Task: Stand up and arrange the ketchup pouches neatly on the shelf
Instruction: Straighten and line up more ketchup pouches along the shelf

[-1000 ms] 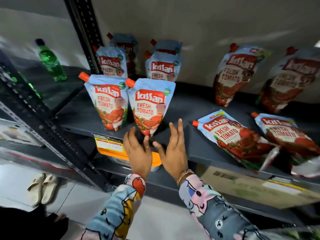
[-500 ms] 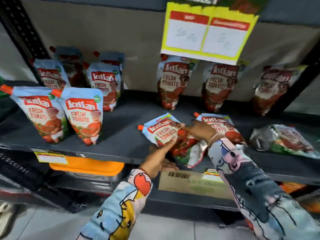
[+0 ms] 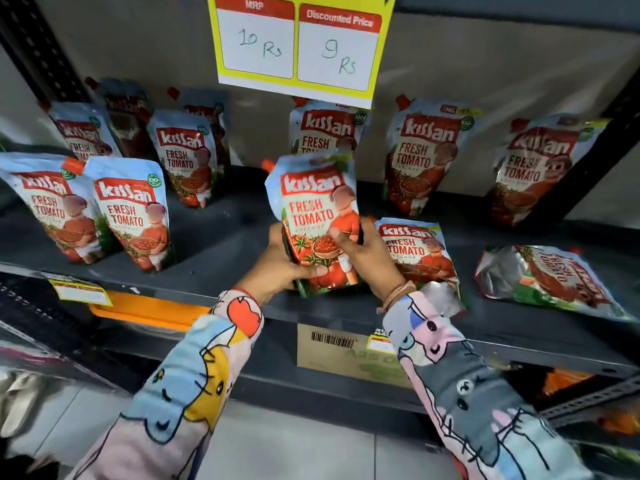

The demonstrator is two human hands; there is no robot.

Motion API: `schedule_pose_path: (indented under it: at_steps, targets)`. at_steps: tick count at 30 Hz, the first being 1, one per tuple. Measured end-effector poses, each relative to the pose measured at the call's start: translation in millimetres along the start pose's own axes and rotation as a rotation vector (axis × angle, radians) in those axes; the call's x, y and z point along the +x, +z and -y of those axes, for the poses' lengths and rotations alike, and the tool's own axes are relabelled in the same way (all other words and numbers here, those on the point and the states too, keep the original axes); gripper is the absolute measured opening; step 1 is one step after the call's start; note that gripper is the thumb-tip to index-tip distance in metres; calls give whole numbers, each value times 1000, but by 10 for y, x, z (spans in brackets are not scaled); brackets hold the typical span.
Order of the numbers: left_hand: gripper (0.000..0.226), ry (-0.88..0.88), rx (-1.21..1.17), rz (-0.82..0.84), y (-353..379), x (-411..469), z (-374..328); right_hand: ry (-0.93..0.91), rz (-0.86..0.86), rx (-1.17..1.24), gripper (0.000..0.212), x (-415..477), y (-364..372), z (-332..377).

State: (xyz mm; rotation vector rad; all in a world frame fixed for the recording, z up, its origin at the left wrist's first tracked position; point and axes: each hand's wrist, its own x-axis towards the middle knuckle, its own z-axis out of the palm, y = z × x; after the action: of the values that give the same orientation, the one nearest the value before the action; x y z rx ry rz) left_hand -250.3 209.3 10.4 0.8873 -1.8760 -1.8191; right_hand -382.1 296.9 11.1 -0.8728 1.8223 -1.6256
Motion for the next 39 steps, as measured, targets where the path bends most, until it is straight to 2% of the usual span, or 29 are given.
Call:
schedule_pose_path:
  at_steps: [3, 5, 11, 14, 18, 20, 23, 24, 25, 26, 28, 29, 31, 33, 35, 39]
  targets:
    - [98, 99, 42, 29, -73, 141, 8, -118, -26, 79, 43, -95, 72, -134]
    - [101, 138, 87, 53, -101, 199, 46, -156, -22, 94, 51, -174, 111, -233]
    - [84, 174, 213, 5, -107, 238, 289, -197, -52, -126, 73, -312, 128, -538]
    - [79, 185, 203, 26, -124, 240, 406, -188, -42, -202, 84, -339, 122, -600]
    - [73, 158, 202, 80, -105, 198, 450, -173, -24, -243, 88, -391, 89, -485]
    - [71, 193, 188, -3, -43, 45, 492, -163, -41, -290, 89, -590, 74, -454]
    - [48, 437, 427, -431, 154, -337, 646, -300, -220, -447, 70, -1072, 35, -478]
    - [38, 527, 522, -498, 267, -459, 686, -388, -324, -503, 61, -1174, -26, -482]
    - [33, 576, 560, -450, 423, -540, 689, -449, -450, -551, 54, -1214, -146, -479]
    - [31, 558, 540, -321, 591, -589, 653, -446, -591, -582, 51, -1183, -293, -458]
    - [32, 355, 401, -80, 946, -589, 441, -249, -804, -584, 50, -996, -660, -316]
    - [34, 227, 286, -33, 1087, -527, 306, -92, -807, -533, 50, -849, -856, -270]
    - [41, -10, 117, -3, 1329, -329, 84, 255, -616, -302, 46, -563, -1215, -258]
    - [57, -186, 54, -19, 1454, -134, -50, 469, -348, -26, 57, -366, -1391, -300]
    - [57, -329, -107, 37, 1473, 5, -119, 534, -213, 106, 55, -270, -1468, -384]
    - [17, -485, -261, 265, 1390, 140, -204, 543, 78, 416, 38, -269, -1563, -359]
